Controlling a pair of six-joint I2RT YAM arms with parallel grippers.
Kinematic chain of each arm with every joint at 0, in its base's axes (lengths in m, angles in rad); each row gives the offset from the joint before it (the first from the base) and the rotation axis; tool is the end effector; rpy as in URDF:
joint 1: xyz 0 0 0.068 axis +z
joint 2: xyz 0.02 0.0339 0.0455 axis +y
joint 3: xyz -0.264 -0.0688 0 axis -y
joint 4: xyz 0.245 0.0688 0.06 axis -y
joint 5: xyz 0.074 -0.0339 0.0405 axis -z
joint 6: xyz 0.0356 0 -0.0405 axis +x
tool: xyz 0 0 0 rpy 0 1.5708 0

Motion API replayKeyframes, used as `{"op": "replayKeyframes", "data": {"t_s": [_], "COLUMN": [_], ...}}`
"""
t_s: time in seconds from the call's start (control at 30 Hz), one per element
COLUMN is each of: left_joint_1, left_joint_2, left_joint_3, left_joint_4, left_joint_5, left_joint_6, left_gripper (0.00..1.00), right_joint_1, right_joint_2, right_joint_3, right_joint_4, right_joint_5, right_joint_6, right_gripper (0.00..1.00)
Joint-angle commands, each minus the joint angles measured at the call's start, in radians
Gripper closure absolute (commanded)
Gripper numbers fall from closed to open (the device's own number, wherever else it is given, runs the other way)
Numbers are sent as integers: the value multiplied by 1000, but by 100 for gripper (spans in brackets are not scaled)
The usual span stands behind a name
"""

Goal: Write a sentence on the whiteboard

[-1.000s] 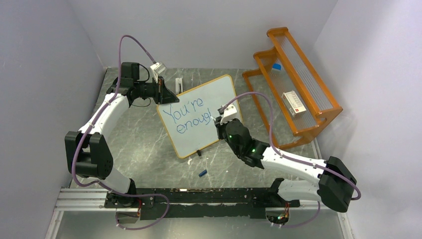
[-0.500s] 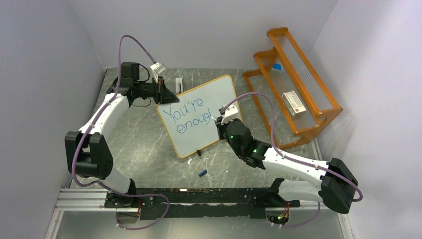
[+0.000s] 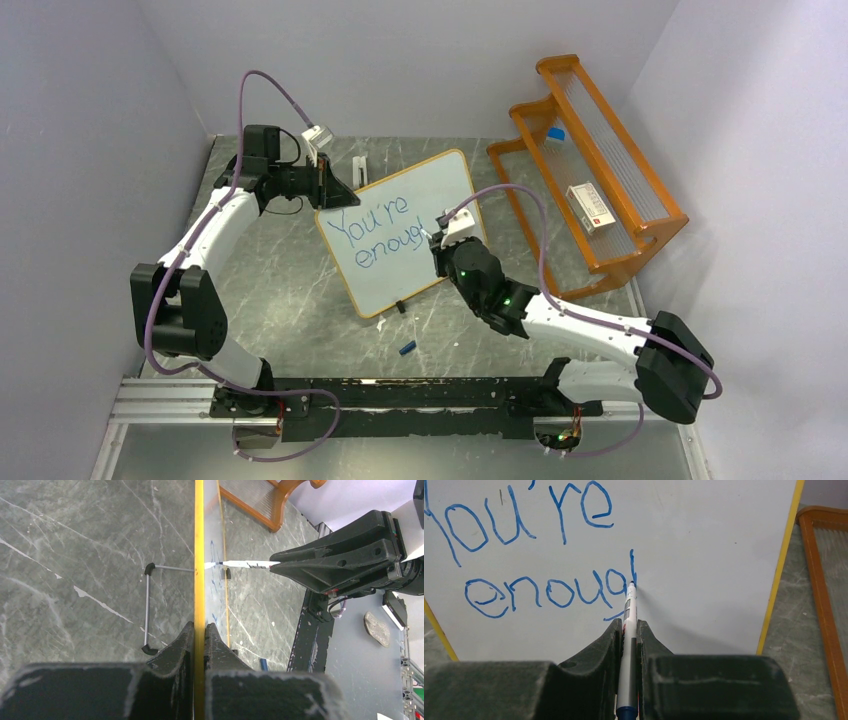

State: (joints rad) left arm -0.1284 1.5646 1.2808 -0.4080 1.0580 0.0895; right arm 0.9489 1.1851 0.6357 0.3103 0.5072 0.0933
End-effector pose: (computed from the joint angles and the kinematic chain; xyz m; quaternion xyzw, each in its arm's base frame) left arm 0.3340 -0.0744 0.3081 0.2984 0.7533 -0.4638 0.3584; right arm 0.1673 0.2038 0.2564 -0.1748 0.7569 0.1266 0.6168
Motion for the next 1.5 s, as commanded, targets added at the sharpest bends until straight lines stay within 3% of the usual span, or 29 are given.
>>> {"op": "replayKeyframes", "data": {"t_s": [0.0, 0.47, 1.47], "left_joint_1": [-5, -5, -5], "left_joint_2": [31, 34, 32], "left_joint_3": [-3, -1, -2], "left_joint_4": [-37, -38, -35], "left_joint_5": [-67, -66, -70], "left_joint_6": [68, 67, 65], "left_gripper": [95, 95, 95], "right_joint_1": [-8, -28, -38], "right_joint_2": [18, 29, -31], "right_joint_3": [22, 35, -26], "right_joint_4": [61, 87, -65], "right_joint_5": [21, 43, 17], "right_joint_6": [-16, -38, 55], "right_gripper": [100, 100, 100]}}
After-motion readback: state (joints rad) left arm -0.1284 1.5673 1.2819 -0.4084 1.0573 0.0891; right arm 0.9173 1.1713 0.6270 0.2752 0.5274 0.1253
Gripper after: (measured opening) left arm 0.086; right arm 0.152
